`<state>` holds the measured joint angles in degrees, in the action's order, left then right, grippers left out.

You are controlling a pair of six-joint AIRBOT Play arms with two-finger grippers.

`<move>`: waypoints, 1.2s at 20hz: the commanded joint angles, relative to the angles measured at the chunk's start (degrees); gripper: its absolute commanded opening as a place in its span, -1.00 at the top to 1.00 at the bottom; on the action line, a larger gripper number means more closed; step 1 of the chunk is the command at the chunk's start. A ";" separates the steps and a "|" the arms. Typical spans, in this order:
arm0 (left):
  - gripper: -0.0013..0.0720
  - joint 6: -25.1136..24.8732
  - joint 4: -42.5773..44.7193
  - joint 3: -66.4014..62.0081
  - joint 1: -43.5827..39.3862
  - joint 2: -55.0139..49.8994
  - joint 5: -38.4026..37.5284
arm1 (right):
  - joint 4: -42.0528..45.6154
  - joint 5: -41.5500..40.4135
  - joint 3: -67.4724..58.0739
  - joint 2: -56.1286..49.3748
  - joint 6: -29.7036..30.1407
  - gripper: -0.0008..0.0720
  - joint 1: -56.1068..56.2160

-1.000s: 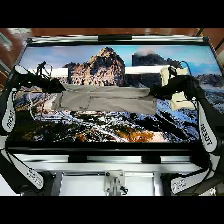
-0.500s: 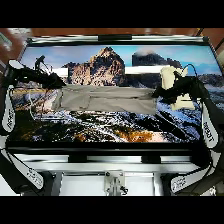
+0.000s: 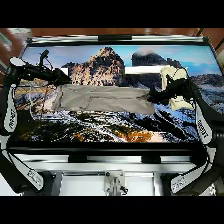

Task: Fold the shirts.

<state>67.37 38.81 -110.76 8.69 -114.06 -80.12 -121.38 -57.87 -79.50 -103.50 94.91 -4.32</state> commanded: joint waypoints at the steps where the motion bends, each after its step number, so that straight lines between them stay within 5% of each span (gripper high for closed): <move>1: -0.12 -3.76 -1.79 -0.07 -2.99 0.31 -0.52 | -1.55 2.75 -0.13 3.96 2.54 0.80 0.92; 3: -0.03 -3.89 -1.77 -0.04 -5.99 0.28 -0.48 | -0.81 1.27 -0.13 9.18 3.50 0.80 0.92; 6: 0.89 -2.62 -1.77 -0.04 -11.82 0.07 0.59 | -1.38 -2.14 -0.13 17.49 2.54 0.80 0.98; 21: 0.90 3.15 5.84 3.43 -26.77 4.72 1.79 | -1.73 -14.86 -0.13 38.62 -6.82 0.80 0.96; 24: 0.90 4.81 6.23 5.42 -31.10 4.59 9.31 | -1.77 -15.28 -0.11 40.98 -7.58 0.80 0.96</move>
<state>70.46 44.25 -107.09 -19.00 -109.89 -76.69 -123.09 -72.14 -79.57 -64.84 88.16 -3.33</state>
